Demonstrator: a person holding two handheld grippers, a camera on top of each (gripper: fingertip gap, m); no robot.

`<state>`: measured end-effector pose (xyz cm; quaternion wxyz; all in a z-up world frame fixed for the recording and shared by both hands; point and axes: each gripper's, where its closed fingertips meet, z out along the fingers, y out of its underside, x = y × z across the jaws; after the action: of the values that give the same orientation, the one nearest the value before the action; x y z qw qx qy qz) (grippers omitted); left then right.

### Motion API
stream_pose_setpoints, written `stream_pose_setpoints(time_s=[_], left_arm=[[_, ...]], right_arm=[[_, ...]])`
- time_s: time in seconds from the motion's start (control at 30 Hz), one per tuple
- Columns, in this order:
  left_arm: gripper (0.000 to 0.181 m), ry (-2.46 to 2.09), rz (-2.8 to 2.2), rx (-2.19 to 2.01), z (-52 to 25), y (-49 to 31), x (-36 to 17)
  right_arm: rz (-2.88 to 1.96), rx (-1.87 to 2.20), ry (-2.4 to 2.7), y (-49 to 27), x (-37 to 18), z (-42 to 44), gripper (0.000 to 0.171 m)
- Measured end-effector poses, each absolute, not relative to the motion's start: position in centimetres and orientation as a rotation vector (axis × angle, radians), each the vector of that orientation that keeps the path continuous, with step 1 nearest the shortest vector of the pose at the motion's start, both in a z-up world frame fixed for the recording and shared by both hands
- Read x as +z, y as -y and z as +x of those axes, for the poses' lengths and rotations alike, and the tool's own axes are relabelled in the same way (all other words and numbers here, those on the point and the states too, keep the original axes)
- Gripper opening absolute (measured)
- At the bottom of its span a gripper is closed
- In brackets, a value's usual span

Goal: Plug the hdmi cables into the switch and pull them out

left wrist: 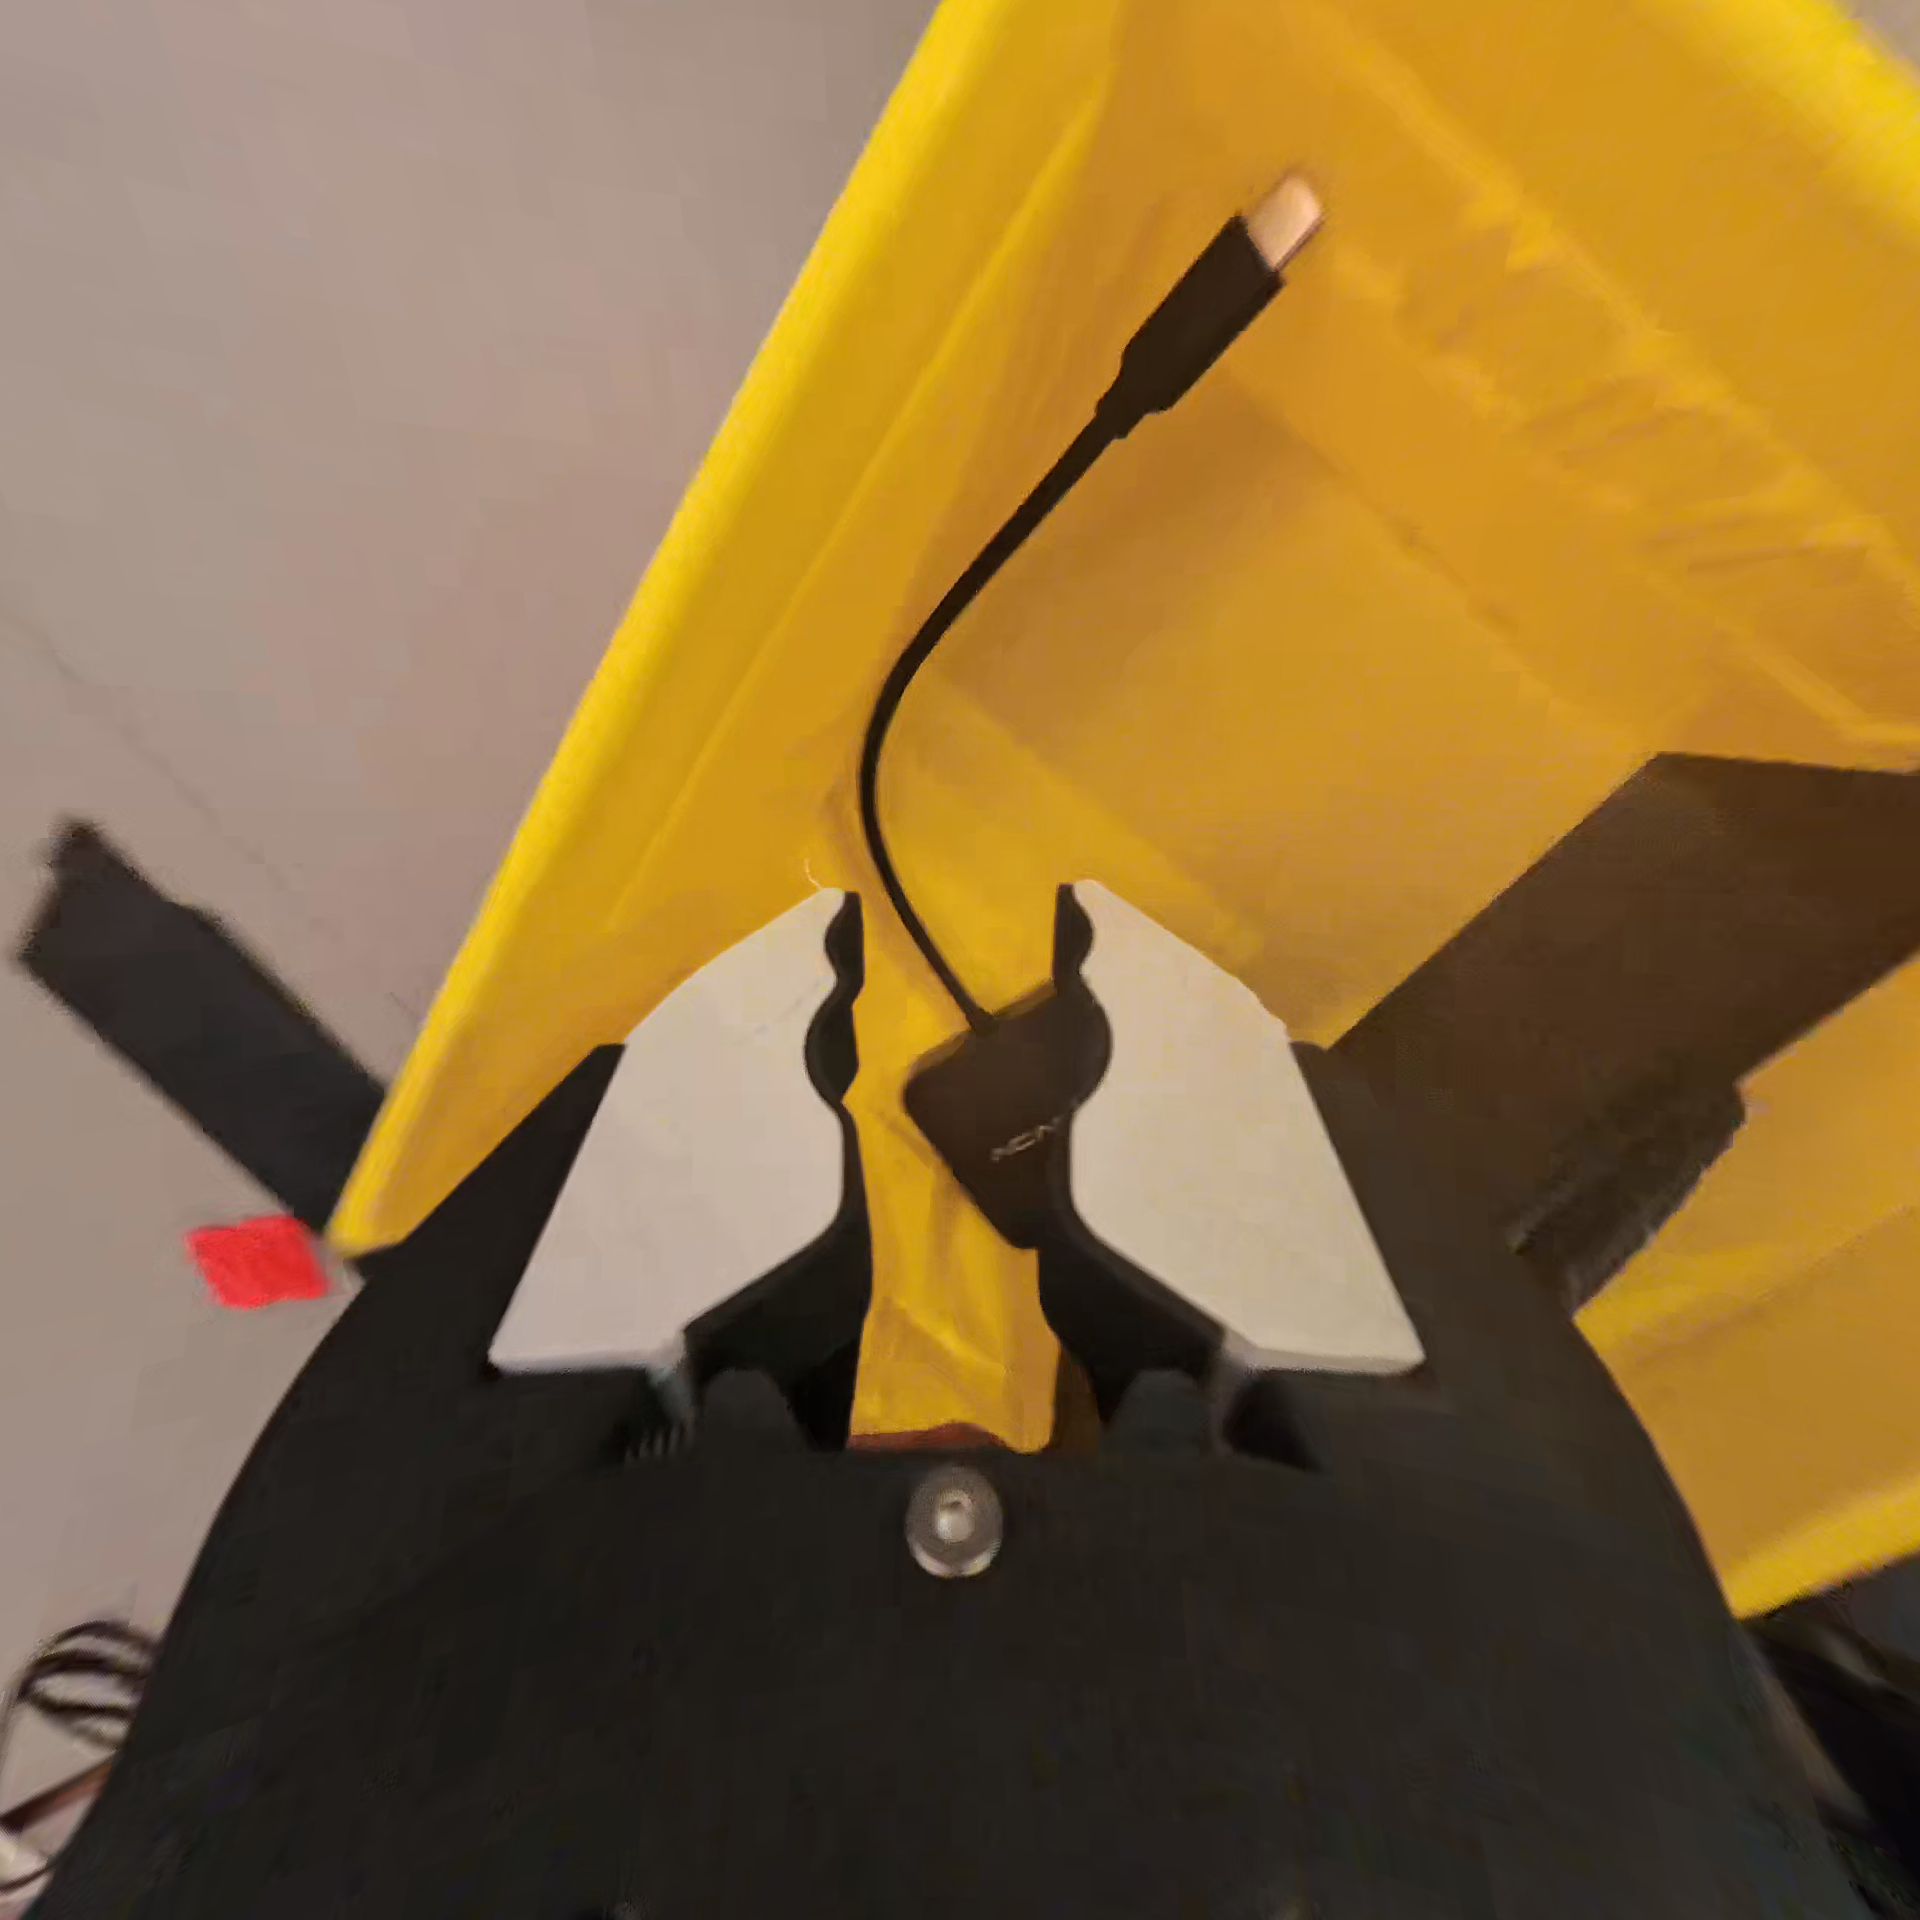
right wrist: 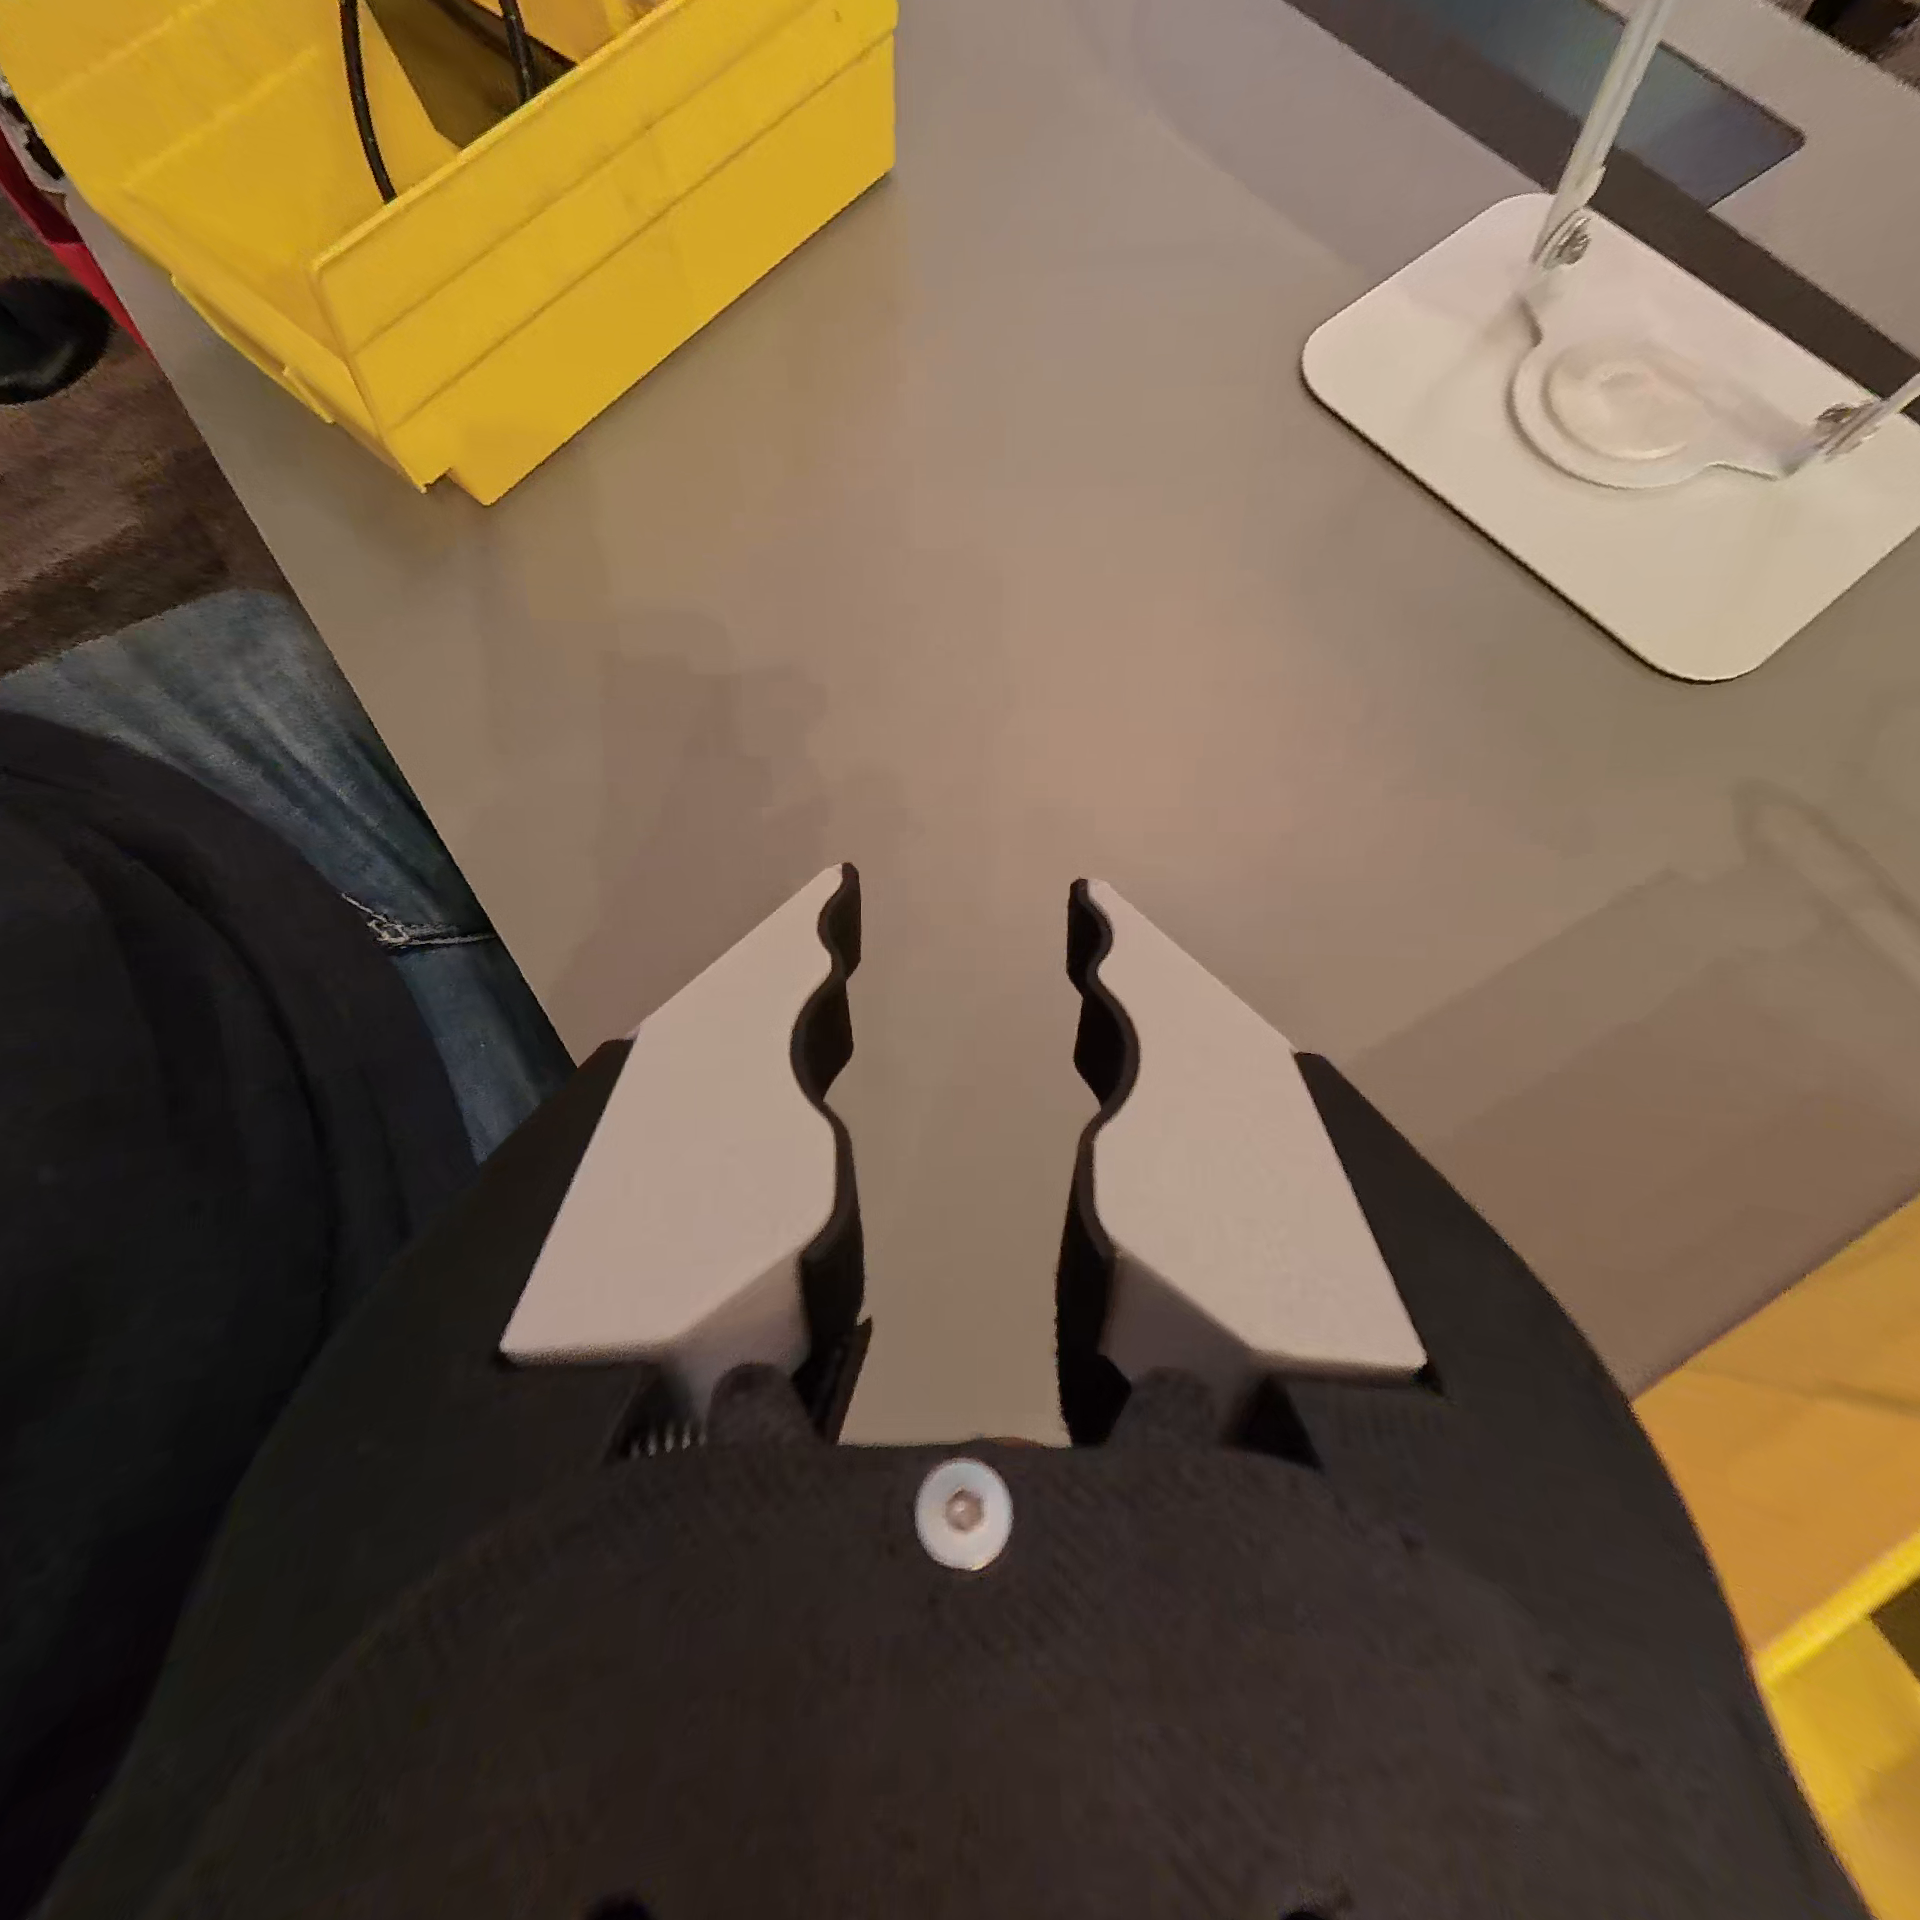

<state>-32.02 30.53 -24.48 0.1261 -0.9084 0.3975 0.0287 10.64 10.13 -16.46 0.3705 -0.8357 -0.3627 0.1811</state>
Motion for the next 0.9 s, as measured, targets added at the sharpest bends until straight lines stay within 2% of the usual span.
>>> stream_pose_setpoints(time_s=[0.07,0.17,0.33,0.5,0.7,0.9], left_arm=[[0.036,-1.174,-2.767,0.034,-31.7,-30.4,-26.6],[0.037,-1.224,-2.812,0.259,-33.3,-31.7,-28.6],[0.005,-1.151,-2.790,0.271,-33.5,-33.0,-29.9],[0.004,-1.178,-2.700,0.352,-33.6,-33.3,-29.5],[0.004,-1.137,-2.537,0.335,-32.7,-33.8,-25.4],[0.004,-1.103,-2.333,0.319,-31.3,-32.9,-18.1]], right_arm=[[-2.152,0.478,0.942,-9.9,-17.0,10.3,0.038],[-2.162,0.494,0.954,-9.7,-17.7,9.9,0.037],[-2.162,0.513,0.970,-9.6,-18.2,9.4,0.037],[-2.157,0.531,0.982,-9.6,-18.4,9.1,0.037],[-2.132,0.562,0.979,-9.4,-17.9,8.8,0.037],[-2.109,0.577,0.979,-9.4,-17.2,8.5,0.037]])
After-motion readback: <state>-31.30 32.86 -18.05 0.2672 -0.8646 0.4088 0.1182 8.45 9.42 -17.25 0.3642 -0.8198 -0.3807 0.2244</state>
